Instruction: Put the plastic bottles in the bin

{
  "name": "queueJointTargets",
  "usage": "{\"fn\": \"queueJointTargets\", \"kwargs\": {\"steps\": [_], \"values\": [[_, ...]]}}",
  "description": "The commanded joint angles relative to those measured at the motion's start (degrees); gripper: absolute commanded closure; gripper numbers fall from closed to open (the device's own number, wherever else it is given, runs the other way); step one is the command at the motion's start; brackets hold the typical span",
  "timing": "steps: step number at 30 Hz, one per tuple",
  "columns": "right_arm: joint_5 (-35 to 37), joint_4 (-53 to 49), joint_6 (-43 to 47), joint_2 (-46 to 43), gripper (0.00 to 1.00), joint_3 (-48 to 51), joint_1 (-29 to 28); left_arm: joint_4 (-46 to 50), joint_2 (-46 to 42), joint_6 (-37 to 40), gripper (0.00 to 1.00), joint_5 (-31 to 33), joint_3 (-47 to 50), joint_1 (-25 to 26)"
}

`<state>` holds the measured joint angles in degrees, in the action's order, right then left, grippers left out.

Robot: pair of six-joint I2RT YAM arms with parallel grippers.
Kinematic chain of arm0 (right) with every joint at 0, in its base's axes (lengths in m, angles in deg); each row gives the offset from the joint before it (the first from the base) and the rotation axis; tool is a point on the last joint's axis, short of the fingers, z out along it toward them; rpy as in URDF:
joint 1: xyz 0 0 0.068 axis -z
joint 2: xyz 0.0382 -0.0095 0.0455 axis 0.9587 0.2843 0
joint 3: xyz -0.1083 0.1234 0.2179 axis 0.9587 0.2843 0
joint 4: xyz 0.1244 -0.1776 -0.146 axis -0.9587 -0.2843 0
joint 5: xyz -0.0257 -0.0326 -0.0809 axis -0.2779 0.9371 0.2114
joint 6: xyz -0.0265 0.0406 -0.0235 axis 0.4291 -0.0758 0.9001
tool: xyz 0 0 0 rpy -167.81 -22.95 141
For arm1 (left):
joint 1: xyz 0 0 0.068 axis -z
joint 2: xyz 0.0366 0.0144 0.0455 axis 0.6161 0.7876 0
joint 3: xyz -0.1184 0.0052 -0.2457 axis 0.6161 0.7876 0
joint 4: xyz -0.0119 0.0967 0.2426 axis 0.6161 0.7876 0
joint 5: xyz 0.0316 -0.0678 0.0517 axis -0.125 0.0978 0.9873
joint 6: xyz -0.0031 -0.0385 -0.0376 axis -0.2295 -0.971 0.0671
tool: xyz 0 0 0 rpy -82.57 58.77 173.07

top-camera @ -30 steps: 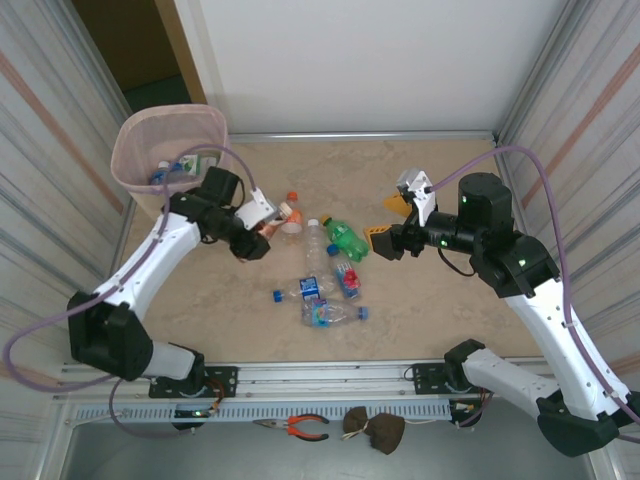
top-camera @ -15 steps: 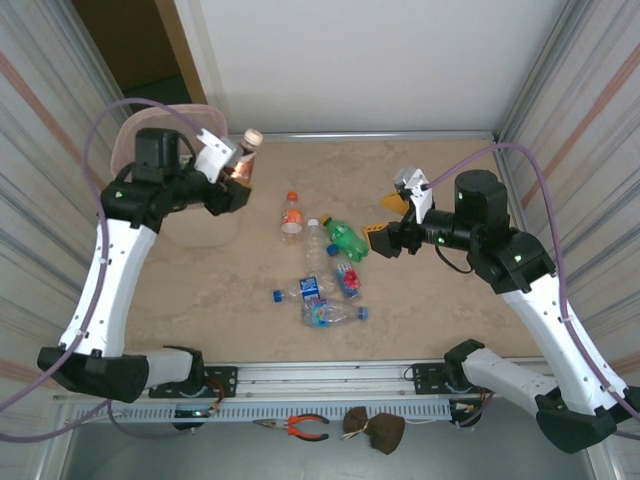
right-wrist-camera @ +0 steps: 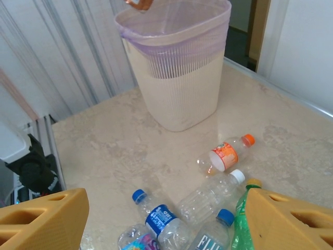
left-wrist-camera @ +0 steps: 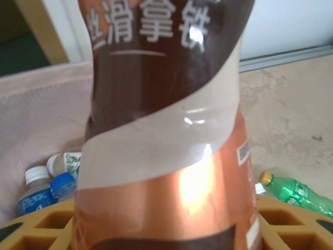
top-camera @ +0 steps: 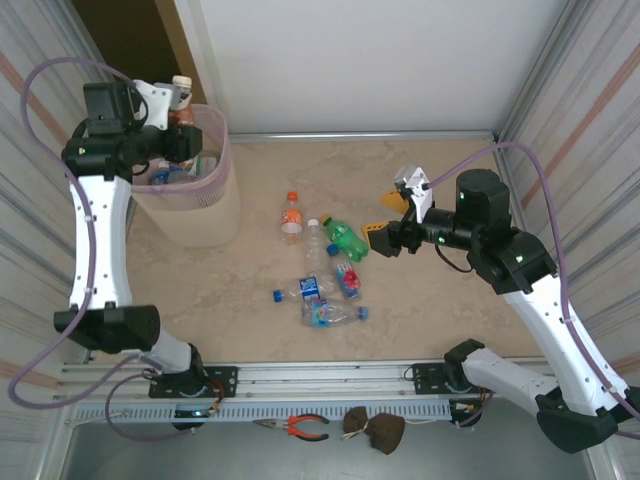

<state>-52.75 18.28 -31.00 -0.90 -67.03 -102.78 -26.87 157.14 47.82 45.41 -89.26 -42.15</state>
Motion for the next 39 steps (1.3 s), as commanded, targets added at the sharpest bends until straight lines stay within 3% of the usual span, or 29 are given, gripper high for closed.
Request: {"fn": "queueJointTargets", "kwargs": {"steps": [1,9,23,31,39], "values": [[-0.85,0.98,-0.57,-0.35,0.22,-1.83,-0.5,4.08,3.53,-3.76,0.48,0.72,-3.11,-1.91],[-1.31,1.74,-0.99,0.25,0.22,-1.68,-0.58,4.55,11.86,-4.51,0.5,1.12,-3.39,-3.49],[-0.93,1.55,-0.99,0.43,0.22,-1.48,-0.58,0.34,19.79,-4.87,0.5,3.64,6.63,-3.88],[-0.75,1.47,-1.29,0.14,0.22,-1.45,-0.67,-0.02,21.77,-4.96,0.4,4.28,8.64,-3.88],[-0.71,1.47,-1.71,-0.1,0.22,-1.49,-0.77,0.1,18.02,-5.07,0.25,2.99,7.11,-3.88]]}}
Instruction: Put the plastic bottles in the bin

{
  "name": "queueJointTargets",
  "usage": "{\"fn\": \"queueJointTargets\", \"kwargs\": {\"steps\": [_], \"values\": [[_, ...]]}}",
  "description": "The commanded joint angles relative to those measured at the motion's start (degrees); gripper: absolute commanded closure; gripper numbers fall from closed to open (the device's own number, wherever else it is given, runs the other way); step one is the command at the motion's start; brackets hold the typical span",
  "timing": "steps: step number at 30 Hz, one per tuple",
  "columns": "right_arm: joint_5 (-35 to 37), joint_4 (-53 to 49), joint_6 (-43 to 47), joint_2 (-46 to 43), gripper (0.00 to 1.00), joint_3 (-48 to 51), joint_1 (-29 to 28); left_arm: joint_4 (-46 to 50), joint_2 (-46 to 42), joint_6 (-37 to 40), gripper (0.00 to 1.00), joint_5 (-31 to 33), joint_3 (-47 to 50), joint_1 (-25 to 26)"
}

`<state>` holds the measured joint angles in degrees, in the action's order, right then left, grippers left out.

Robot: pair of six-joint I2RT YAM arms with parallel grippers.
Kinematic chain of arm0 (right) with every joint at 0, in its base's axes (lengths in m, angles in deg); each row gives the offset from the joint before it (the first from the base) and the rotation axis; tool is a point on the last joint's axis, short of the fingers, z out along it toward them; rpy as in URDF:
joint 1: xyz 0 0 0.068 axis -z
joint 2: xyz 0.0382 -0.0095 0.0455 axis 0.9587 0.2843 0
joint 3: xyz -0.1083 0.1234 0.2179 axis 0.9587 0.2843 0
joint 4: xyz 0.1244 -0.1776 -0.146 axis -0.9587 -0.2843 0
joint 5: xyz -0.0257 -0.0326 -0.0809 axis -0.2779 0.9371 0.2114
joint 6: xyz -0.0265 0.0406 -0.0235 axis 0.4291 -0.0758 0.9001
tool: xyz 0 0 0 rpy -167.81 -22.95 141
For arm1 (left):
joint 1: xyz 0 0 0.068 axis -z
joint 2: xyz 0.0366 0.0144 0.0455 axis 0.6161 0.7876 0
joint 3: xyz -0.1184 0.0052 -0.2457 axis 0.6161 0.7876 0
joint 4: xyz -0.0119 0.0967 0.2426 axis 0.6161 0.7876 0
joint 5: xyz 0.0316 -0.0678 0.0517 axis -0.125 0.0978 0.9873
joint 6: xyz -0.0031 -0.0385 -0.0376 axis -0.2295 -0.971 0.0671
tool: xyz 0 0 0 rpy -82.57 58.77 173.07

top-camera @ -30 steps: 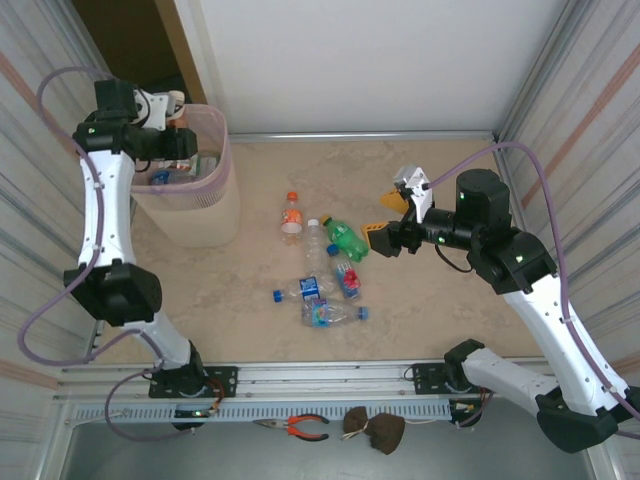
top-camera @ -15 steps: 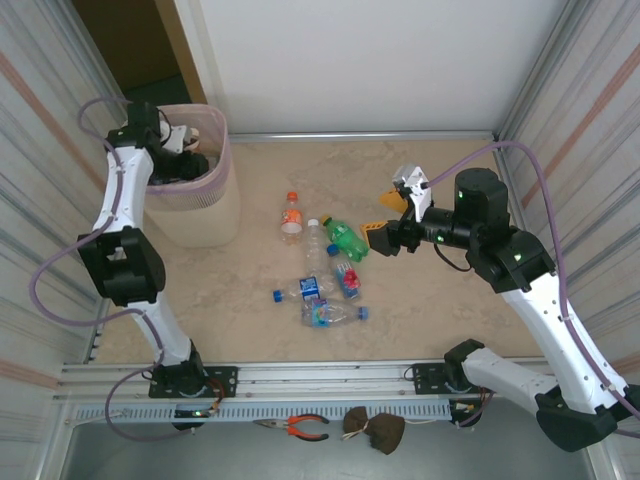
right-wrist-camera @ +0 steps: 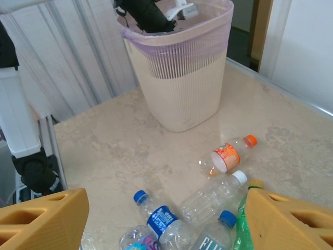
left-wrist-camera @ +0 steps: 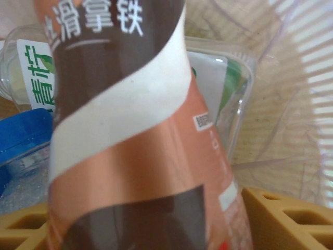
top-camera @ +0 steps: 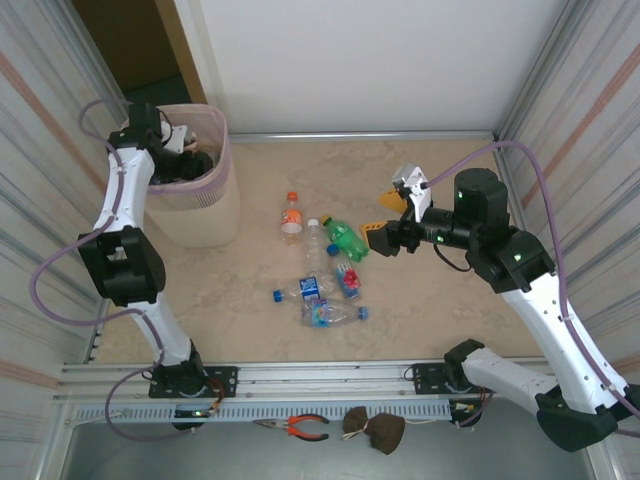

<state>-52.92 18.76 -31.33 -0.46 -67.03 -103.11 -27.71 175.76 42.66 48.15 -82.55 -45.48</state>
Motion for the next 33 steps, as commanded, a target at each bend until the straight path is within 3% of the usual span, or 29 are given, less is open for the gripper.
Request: {"fn": "queueJointTargets", "kwargs": {"steps": [1,22,33], "values": [[-0.64,1.05,-1.35,-0.55,0.22,-1.41,-0.43,1.2,-0.85,0.0,0.24,0.06,-0.17,-0.61],[-0.06,1.26,-1.16,-0.52,0.22,-0.98,-0.52,4.86,-9.29,-0.52,0.2,-1.4,-9.01,-0.56],[3.27,-0.83,1.66,7.62,0.23,-2.89,-0.52,1.15,-18.78,-0.86,0.2,-6.65,-4.18,-0.56]]}}
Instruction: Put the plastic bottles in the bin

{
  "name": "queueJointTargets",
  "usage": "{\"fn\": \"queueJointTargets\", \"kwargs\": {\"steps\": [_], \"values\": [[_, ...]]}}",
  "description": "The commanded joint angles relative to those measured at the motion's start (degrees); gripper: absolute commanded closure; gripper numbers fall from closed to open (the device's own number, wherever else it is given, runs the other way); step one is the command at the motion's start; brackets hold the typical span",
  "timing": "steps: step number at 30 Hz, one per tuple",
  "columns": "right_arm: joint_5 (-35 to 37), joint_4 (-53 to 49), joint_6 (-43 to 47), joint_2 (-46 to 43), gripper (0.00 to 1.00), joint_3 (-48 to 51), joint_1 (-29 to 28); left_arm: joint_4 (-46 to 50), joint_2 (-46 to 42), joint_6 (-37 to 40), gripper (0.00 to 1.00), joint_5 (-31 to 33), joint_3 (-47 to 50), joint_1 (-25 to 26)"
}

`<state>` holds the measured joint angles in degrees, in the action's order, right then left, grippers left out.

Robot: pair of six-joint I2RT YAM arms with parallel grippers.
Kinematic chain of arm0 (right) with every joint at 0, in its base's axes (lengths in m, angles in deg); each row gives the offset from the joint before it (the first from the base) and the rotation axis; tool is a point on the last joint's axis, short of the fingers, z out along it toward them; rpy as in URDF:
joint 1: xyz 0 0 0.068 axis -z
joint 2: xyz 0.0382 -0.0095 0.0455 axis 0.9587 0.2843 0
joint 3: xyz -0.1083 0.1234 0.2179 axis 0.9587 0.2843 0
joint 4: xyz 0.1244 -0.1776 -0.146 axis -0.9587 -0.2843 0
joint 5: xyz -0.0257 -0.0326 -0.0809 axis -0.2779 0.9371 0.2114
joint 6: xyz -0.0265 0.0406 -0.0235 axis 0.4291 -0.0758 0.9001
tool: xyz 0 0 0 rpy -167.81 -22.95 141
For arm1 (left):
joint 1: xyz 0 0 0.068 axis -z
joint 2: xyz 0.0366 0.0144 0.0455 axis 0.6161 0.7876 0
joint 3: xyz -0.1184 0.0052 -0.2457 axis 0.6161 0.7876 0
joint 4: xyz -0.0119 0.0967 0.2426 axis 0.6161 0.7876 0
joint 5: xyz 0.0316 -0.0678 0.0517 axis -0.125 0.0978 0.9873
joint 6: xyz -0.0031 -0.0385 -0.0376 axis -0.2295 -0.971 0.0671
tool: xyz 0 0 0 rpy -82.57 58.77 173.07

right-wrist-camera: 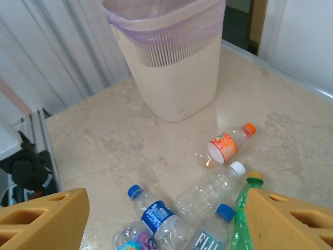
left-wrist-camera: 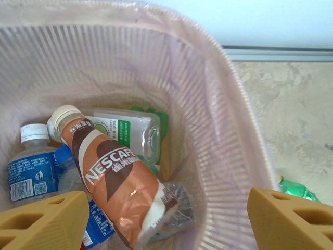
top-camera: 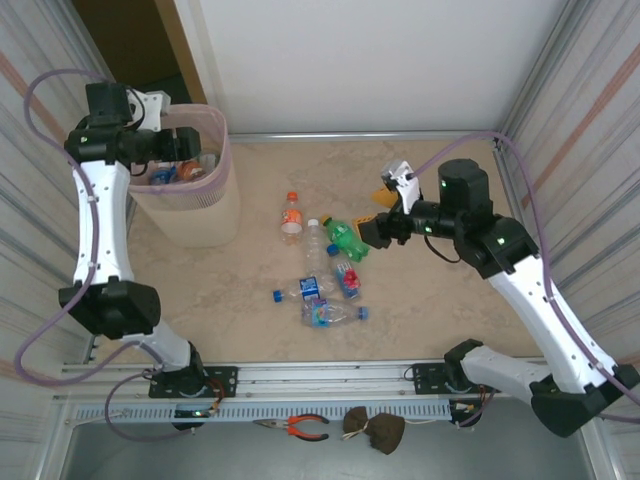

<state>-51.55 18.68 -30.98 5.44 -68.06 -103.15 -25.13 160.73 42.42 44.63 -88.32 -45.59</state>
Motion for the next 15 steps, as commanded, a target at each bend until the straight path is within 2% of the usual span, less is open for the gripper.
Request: {"fn": "queueJointTargets", "kwargs": {"steps": [1,15], "values": [[2.55,-1.05,1.63,2.69,0.23,-1.91,-0.48,-2.58,-5.05,-0.89,0.2,-3.98,3.11,-0.45],[11.78,-3.38,7.21,19.56,0.27,-0.14,-0.65,-11.21,-19.07,-6.27,0.22,-12.81,16.45,-0.21]]}}
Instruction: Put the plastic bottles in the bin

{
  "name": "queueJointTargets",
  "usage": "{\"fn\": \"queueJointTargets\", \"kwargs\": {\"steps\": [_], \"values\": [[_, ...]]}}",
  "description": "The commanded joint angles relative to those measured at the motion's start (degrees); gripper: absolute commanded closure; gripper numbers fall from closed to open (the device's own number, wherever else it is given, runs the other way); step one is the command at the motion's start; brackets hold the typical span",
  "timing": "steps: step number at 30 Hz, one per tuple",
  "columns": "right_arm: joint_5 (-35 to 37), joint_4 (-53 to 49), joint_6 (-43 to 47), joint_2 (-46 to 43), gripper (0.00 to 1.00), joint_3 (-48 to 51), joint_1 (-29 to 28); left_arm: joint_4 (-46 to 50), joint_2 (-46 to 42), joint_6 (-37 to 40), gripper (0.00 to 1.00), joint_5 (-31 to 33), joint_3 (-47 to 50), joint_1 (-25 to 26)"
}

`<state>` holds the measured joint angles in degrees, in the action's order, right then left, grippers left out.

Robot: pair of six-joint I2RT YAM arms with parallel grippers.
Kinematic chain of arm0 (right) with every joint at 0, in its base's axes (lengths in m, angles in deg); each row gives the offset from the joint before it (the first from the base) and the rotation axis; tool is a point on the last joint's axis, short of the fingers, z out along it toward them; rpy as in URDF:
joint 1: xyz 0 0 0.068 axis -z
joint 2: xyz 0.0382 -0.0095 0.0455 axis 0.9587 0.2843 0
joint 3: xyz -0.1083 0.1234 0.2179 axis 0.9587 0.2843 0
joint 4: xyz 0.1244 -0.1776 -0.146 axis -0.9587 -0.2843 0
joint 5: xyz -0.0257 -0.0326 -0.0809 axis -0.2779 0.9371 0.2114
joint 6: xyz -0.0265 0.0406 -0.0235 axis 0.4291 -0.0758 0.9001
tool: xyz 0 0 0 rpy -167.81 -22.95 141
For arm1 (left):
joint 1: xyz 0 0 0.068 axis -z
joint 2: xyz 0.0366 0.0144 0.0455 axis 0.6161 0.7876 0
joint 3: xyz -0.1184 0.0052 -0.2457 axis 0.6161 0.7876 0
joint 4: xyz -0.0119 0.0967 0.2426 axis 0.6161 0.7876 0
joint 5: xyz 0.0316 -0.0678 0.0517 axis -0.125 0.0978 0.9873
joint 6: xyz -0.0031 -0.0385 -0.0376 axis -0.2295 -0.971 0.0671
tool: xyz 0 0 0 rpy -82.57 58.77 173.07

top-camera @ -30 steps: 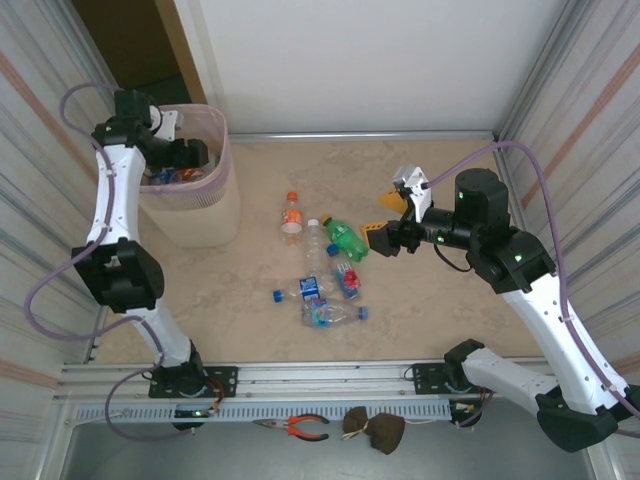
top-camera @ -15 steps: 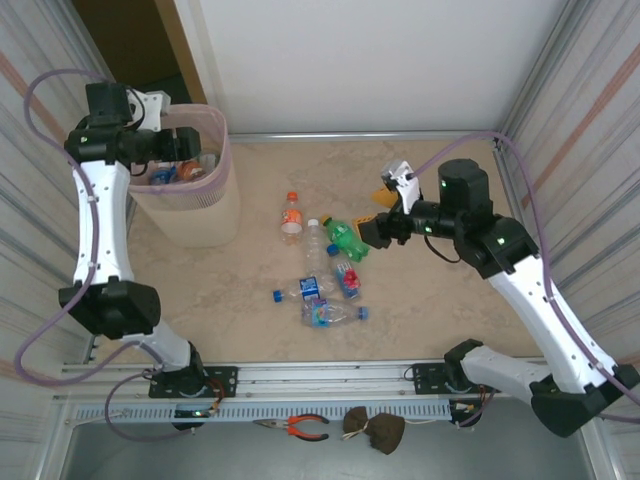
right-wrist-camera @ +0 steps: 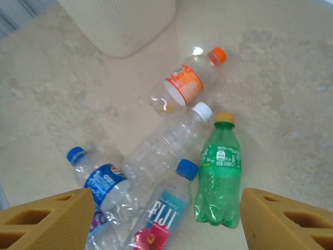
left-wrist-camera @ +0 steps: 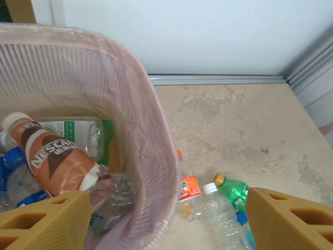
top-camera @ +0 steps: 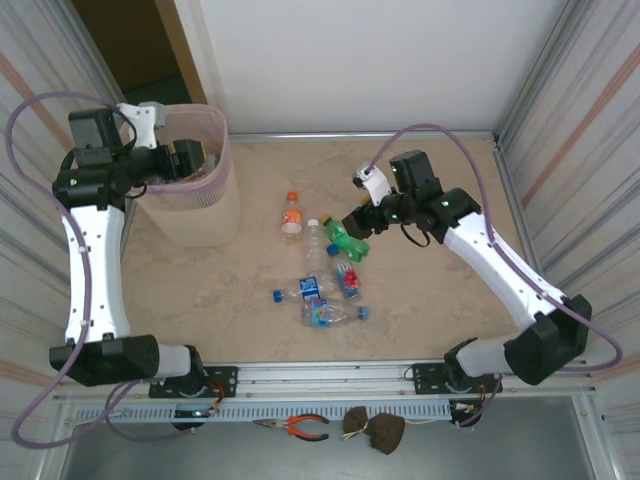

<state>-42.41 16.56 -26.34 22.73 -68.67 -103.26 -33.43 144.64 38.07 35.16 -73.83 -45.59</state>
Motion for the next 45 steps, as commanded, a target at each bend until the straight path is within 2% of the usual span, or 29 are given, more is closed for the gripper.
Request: {"fn": "queueJointTargets", "kwargs": {"steps": [1,10,23,34,45], "values": [[3.59,-1.43,2.83,3.78,0.27,0.86,-0.54,-3.35,-3.73,-2.1,0.22,-3.46,2.93,-0.14],[10.21,-3.42,3.2,16.44,0.29,-0.1,-0.1,-5.64,-6.81,-3.13,0.23,-2.52,7.5,2.8],[13.34,-3.92,3.46,28.6,0.3,-1.9,0.27,-6.47,-6.36,-3.47,0.23,-1.44,8.5,6.35],[12.27,-2.69,3.64,34.27,0.33,-3.54,0.85,-7.34,-6.34,-4.12,0.23,-1.92,9.37,7.24],[10.95,-2.25,3.5,34.62,0.43,-3.36,2.26,-8.18,-6.43,-4.65,0.23,-2.21,10.16,7.55]]}}
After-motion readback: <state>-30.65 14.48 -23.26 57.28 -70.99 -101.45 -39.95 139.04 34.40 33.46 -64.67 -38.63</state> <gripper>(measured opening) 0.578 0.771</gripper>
